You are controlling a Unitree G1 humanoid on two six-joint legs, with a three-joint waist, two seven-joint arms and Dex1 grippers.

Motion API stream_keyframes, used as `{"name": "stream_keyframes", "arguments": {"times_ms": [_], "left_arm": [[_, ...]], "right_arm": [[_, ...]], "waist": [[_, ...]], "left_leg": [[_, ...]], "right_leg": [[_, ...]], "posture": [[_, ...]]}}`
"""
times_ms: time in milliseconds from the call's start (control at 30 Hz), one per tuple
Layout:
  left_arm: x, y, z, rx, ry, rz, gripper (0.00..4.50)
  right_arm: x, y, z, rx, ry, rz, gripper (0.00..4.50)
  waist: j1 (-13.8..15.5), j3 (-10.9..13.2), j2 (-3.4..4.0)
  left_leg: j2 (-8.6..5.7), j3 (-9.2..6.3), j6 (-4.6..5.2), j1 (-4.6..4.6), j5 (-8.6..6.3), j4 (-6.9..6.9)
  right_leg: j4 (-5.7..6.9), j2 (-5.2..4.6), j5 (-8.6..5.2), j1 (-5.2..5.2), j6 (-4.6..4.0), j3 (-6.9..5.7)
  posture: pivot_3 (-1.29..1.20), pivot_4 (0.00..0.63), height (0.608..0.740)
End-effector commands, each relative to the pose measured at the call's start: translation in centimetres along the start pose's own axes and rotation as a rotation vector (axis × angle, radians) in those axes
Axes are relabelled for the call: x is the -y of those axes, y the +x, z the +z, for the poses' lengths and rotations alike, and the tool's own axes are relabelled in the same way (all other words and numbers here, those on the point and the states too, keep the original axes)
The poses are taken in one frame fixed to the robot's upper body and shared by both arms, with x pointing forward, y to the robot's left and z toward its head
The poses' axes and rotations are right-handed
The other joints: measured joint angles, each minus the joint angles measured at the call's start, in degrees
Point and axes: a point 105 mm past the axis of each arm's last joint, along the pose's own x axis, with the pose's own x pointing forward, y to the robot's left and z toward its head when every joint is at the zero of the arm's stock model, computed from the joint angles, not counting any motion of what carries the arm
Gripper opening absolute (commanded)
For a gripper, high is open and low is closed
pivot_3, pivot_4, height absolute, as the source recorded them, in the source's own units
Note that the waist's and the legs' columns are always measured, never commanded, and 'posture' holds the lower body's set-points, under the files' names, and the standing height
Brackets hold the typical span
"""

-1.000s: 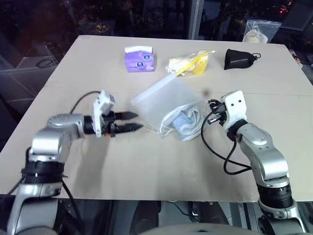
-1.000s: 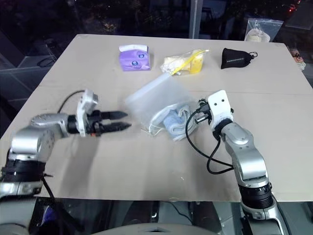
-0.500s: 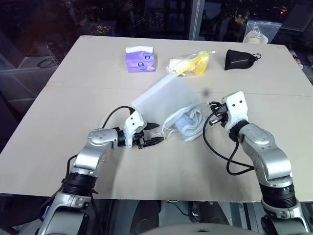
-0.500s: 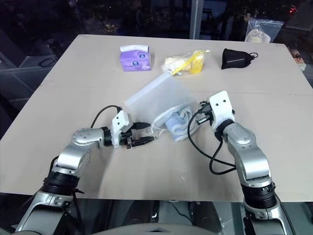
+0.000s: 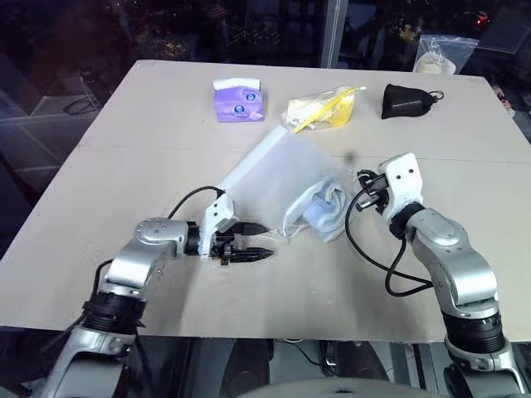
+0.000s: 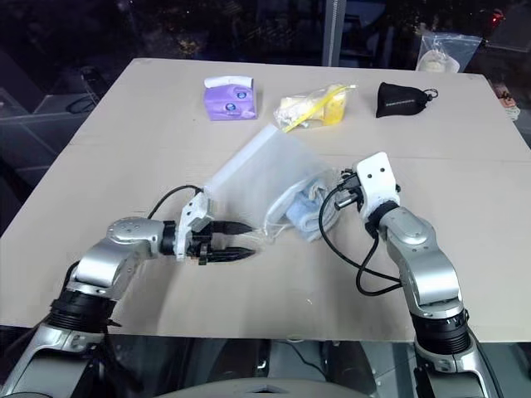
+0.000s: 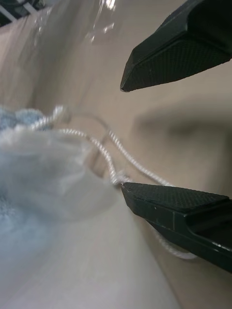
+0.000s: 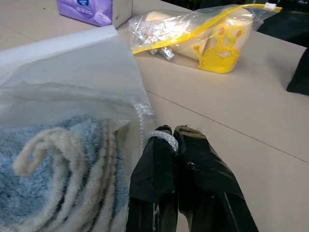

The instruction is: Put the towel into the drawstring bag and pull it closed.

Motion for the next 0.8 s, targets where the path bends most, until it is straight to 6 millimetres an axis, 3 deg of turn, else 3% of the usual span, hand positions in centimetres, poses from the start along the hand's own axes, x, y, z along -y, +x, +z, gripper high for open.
{"name": "stream_keyframes", "arguments": {"times_ms": [33,233,567,700,800], "left_arm": [[1.0,-0.5,1.3,0.022,0.027,-0.044,3.03],[1.0,2.5,-0.4,-0.028,0.070,-0.058,3.03],[-0.3,5.7,-0.5,0.005,0.079,-0.070,3.03],[0.0,5.9,-0.6,0.014,0.081,-0.087,3.03],[0.1,4.4,-0.1,0.040,0.081,-0.079,3.03]], "right_arm": [[0.1,-0.3,1.5,0.052,-0.023,-0.005,0.00],[0.0,-0.4,1.4,0.048,-0.018,0.000,0.00],[0.2,-0.8,1.2,0.033,-0.017,-0.016,0.00],[0.3,-1.0,1.1,0.028,-0.016,-0.027,0.00],[0.4,-1.2,1.1,0.025,-0.017,-0.033,0.00]], "waist": [[0.02,0.00,0.00],[0.09,-0.02,0.02],[0.12,-0.09,0.07],[0.06,-0.11,0.08],[-0.05,-0.11,0.08]], "left_leg": [[0.00,0.00,0.00,0.00,0.00,0.00],[-0.02,0.03,0.00,0.00,0.00,0.02],[-0.05,0.01,0.00,0.03,0.00,0.06],[-0.04,0.00,0.00,0.04,0.00,0.07],[-0.04,-0.01,0.00,0.04,0.00,0.07]], "right_leg": [[0.00,0.00,0.00,0.00,0.00,0.00],[0.00,0.00,0.00,0.01,0.00,0.02],[0.04,0.01,0.01,0.06,0.00,0.04],[0.05,0.02,0.01,0.06,0.00,0.05],[0.06,0.02,0.01,0.05,0.00,0.05]], "posture": [[0.00,0.150,0.740],[0.00,0.150,0.740],[0.00,0.150,0.740],[0.00,0.150,0.740],[0.00,0.150,0.740]]}}
